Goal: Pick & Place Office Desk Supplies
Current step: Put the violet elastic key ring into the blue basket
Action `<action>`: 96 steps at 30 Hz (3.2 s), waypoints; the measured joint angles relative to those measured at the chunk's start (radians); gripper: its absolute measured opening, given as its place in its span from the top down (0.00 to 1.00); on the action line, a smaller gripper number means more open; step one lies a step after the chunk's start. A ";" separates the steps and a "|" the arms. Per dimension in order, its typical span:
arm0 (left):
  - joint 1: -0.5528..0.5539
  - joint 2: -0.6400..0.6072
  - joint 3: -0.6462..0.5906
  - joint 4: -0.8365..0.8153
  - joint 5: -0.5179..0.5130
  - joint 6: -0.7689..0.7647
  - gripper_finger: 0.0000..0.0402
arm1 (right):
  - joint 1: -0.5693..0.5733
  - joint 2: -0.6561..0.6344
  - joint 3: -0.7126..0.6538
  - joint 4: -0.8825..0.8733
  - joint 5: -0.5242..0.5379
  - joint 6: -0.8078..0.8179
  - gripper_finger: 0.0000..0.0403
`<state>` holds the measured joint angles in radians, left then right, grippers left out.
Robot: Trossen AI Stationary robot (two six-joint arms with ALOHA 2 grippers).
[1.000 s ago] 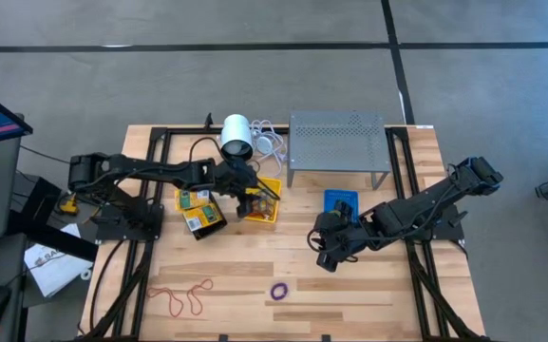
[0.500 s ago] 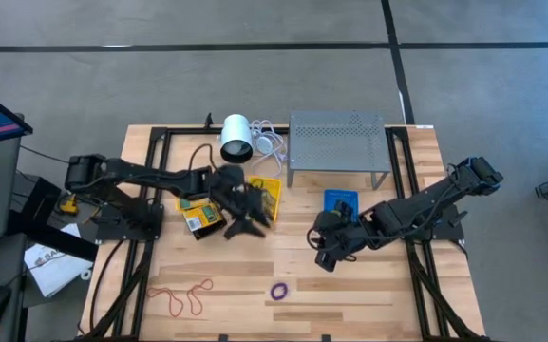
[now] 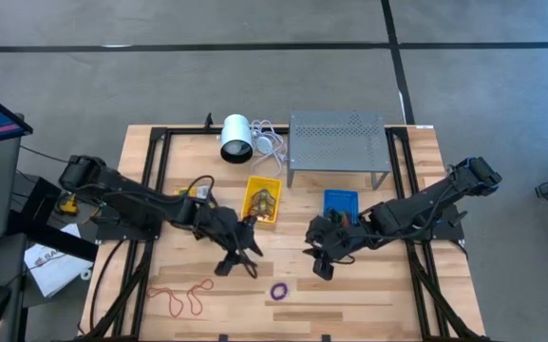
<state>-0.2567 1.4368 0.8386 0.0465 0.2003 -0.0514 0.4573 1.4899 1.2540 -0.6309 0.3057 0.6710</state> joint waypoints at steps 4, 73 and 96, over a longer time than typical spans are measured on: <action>0.007 -0.068 0.001 -0.017 -0.111 -0.007 0.62 | 0.006 0.044 0.004 0.092 -0.042 -0.014 0.67; 0.039 -0.638 -0.523 0.461 -0.401 -0.088 0.62 | -0.015 0.756 0.429 -0.093 -0.306 0.009 0.67; 0.039 -0.638 -0.523 0.460 -0.401 -0.088 0.62 | -0.014 0.765 0.432 -0.178 -0.283 -0.009 0.99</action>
<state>-0.2173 0.7990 0.3153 0.5064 -0.2008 -0.1398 0.4438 2.2551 1.6861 -0.8088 0.0227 0.6621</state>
